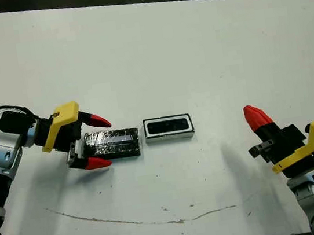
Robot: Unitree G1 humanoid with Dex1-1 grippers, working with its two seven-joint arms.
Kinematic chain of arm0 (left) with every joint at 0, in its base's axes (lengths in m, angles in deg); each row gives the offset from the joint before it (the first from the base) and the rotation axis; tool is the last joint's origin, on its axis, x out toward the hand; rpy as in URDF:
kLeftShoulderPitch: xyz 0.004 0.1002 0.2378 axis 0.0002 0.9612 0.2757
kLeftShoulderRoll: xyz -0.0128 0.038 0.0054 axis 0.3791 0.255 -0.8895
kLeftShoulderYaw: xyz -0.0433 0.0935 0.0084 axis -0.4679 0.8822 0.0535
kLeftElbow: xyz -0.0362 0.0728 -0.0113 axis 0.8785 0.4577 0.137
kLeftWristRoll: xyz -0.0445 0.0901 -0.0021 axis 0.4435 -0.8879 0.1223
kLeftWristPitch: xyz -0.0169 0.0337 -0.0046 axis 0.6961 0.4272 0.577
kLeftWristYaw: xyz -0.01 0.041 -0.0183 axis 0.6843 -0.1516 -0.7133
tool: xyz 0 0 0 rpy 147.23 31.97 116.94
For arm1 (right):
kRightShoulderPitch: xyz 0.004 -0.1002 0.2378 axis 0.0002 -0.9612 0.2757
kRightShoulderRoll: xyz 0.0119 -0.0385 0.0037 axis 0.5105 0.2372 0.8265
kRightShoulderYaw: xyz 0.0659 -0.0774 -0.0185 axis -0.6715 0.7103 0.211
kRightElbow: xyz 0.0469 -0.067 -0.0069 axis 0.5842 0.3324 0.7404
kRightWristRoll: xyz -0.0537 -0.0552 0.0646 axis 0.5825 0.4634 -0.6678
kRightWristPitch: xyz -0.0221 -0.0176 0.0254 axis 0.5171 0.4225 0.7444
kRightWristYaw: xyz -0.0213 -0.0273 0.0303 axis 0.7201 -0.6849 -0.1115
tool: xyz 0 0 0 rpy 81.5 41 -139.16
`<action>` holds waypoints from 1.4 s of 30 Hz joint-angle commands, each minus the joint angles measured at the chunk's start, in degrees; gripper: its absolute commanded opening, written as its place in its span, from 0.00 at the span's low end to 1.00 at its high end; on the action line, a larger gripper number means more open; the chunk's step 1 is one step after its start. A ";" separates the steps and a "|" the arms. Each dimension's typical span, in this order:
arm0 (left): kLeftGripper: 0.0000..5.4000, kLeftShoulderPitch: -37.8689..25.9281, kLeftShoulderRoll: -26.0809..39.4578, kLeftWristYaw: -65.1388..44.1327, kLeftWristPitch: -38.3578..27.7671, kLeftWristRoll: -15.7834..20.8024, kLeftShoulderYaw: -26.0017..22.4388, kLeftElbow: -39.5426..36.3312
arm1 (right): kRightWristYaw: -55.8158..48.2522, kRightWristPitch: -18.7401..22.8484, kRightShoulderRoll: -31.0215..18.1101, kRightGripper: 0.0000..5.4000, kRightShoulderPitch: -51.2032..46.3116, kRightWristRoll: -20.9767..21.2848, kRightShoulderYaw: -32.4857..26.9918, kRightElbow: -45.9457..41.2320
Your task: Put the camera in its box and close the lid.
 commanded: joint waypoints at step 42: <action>0.58 5.31 -7.89 12.05 6.69 10.71 -10.14 -3.63 | 0.03 -1.31 -1.03 0.00 -0.57 0.72 0.25 1.03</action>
